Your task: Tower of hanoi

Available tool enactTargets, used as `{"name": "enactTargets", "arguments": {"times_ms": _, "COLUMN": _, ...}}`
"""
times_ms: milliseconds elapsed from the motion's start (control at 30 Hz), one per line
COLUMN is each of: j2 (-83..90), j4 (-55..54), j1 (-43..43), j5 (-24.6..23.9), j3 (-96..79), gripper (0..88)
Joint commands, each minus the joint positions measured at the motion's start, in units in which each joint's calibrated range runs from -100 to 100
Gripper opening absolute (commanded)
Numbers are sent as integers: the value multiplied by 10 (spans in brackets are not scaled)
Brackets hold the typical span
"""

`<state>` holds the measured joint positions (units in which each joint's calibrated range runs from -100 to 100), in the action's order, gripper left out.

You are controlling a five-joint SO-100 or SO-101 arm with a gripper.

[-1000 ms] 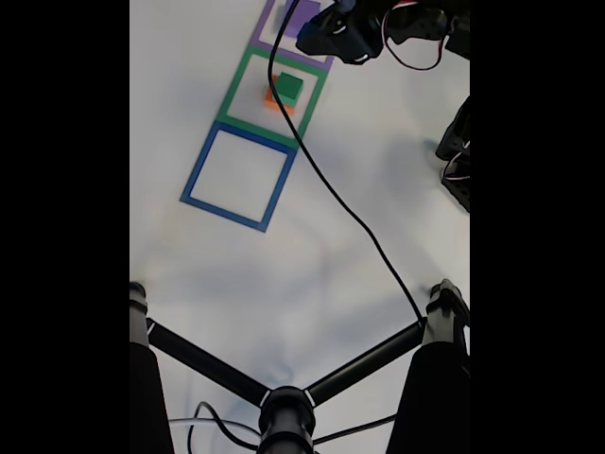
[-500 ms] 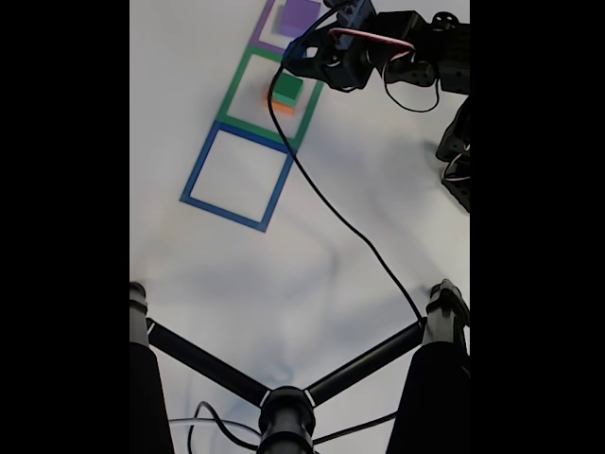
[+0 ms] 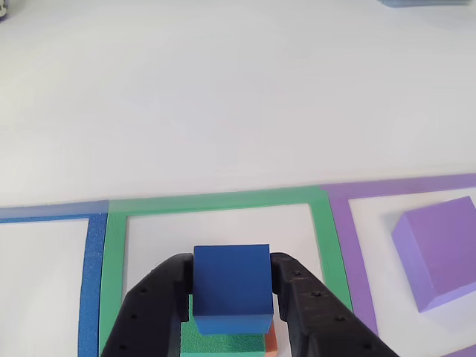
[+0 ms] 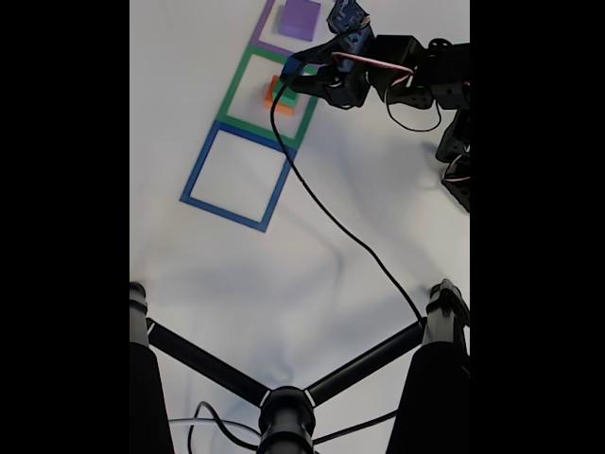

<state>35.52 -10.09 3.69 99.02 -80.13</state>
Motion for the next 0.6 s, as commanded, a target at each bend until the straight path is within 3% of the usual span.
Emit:
{"name": "enactTargets", "arguments": {"times_ms": 0, "j2": -24, "j4": -54, "j1": -8, "j5": 10, "j3": 1, "gripper": 37}}
{"name": "enactTargets", "arguments": {"times_ms": 267, "j2": -54, "j4": -92, "j1": -11, "j5": 10, "j3": -12, "gripper": 45}}
{"name": "enactTargets", "arguments": {"times_ms": 567, "j2": -66, "j4": -115, "j1": -6, "j5": 10, "j3": -22, "gripper": 173}}
